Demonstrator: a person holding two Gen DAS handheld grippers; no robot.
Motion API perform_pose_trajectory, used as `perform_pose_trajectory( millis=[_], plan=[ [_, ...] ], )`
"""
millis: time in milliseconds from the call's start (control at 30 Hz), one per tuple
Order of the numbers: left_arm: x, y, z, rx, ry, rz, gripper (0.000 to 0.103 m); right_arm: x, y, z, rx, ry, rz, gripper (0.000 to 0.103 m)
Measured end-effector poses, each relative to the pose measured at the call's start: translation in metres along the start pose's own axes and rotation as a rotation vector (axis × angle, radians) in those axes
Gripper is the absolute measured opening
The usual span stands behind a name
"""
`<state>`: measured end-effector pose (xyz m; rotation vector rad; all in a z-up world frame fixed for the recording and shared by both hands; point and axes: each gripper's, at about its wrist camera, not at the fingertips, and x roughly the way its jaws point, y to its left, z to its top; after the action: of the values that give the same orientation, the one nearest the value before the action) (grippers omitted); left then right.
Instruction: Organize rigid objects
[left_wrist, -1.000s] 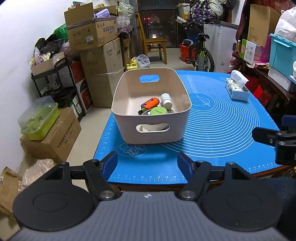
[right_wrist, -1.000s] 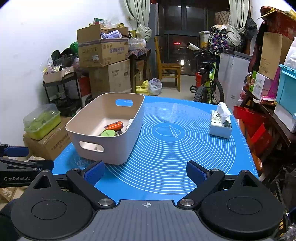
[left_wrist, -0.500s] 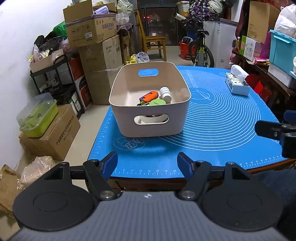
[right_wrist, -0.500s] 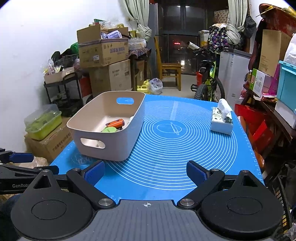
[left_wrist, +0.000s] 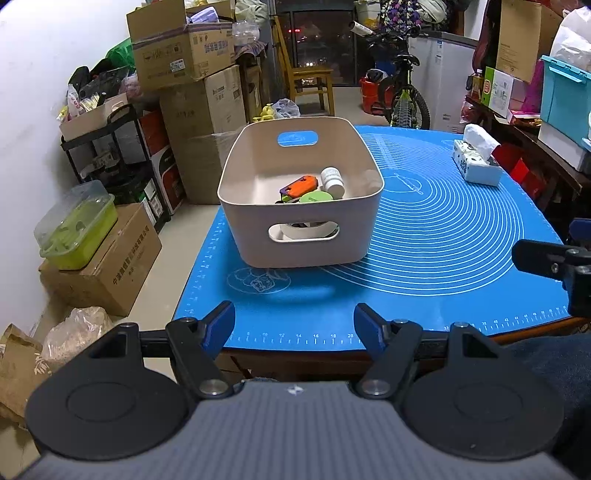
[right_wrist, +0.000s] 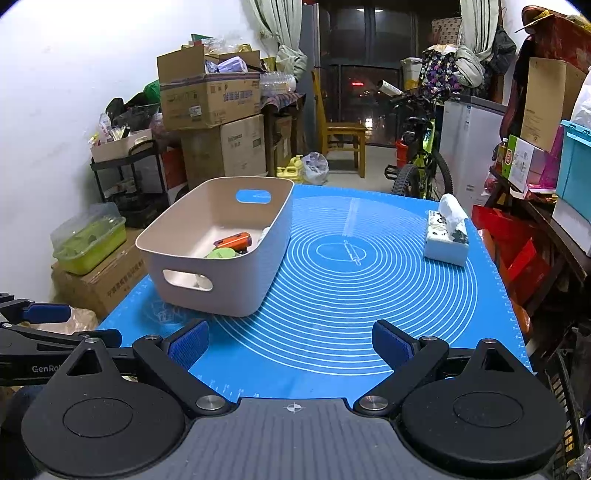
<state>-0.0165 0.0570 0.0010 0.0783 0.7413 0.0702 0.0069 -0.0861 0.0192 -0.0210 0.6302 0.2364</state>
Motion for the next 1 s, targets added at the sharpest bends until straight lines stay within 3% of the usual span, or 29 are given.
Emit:
perform_pose_trajectory(
  millis=[1000],
  plan=[
    [-0.0001, 0.0002, 0.0018, 0.011, -0.004, 0.004, 0.072, 0.0007, -0.0008, -0.0002, -0.002, 0.003, -0.001, 0.096]
  ],
)
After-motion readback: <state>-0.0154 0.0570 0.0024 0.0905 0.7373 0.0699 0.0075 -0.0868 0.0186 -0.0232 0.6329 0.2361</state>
